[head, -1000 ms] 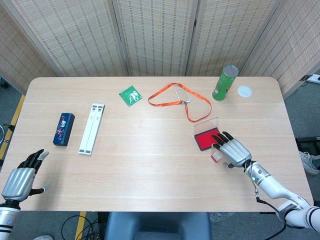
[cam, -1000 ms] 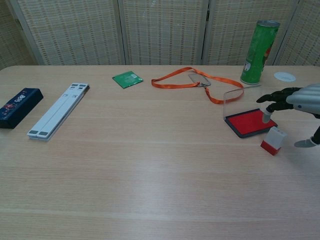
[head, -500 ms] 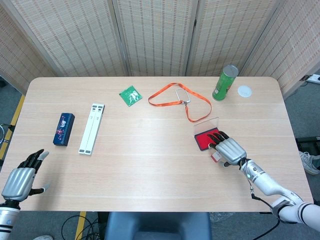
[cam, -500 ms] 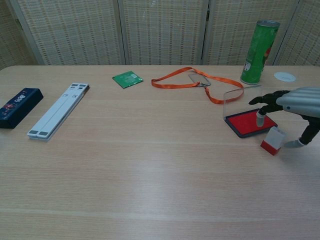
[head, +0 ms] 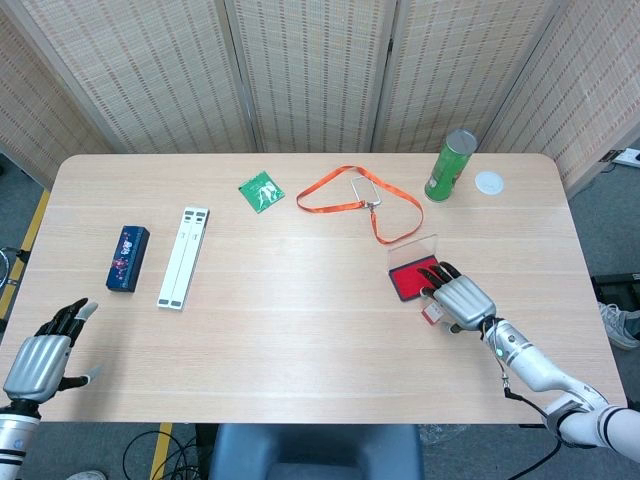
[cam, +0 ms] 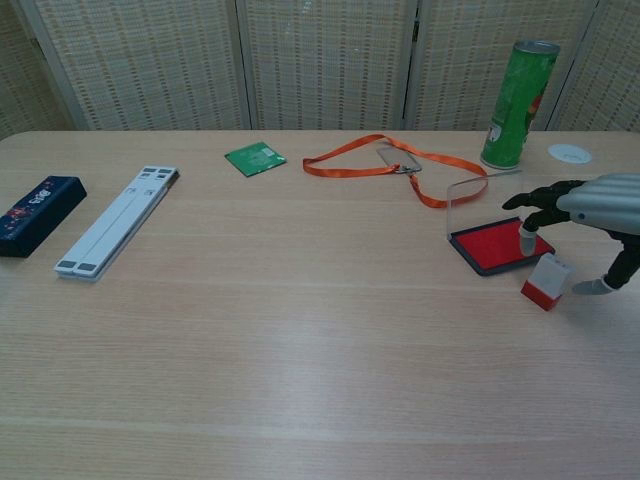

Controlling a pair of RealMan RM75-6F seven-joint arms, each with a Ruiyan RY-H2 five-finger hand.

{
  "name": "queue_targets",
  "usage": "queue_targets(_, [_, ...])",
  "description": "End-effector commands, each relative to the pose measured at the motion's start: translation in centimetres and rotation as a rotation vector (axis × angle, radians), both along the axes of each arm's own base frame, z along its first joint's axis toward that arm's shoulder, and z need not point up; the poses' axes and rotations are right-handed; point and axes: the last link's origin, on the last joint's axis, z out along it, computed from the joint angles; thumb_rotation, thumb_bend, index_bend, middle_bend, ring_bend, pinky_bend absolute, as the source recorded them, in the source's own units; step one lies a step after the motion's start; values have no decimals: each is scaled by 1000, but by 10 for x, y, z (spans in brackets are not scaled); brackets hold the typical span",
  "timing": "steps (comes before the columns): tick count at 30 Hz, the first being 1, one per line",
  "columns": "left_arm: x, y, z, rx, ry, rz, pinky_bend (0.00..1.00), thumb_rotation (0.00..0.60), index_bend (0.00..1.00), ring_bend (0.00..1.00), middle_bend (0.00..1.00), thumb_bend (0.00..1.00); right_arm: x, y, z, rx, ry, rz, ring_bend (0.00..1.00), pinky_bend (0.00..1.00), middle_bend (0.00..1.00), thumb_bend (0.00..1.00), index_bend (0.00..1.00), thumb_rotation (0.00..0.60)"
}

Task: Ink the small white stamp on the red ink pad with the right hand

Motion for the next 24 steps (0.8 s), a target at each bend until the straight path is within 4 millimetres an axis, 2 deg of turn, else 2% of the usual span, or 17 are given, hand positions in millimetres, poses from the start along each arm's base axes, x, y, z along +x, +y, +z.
queue_targets(1, [0,0,0,0,0,1,275,600,0,111,77,230,0,0,-1,-1,1,-2,0,0,4,235,318,600])
queue_targets(9, [0,-1,1,4,-5,-1,275,600,0,111,77,230,1,-3,-6,0,7,-1,0,0,16,240,375,600])
queue_targets(18, [1,-1,1,5,-12,-10,275,600,0,111,77,231,2,-4,-9,-8,17,6,0,0,47,240,491,600])
queue_targets(21, [1,-1,1,5,-16,-14,275,600,0,111,82,230,3,-5,-9,-22,15,13,0,0,112,240,538,600])
queue_targets(24, [1,-1,2,4,-18,-14,275,600,0,111,87,230,5,-6,-4,-41,-5,21,28,0,257,243,562,600])
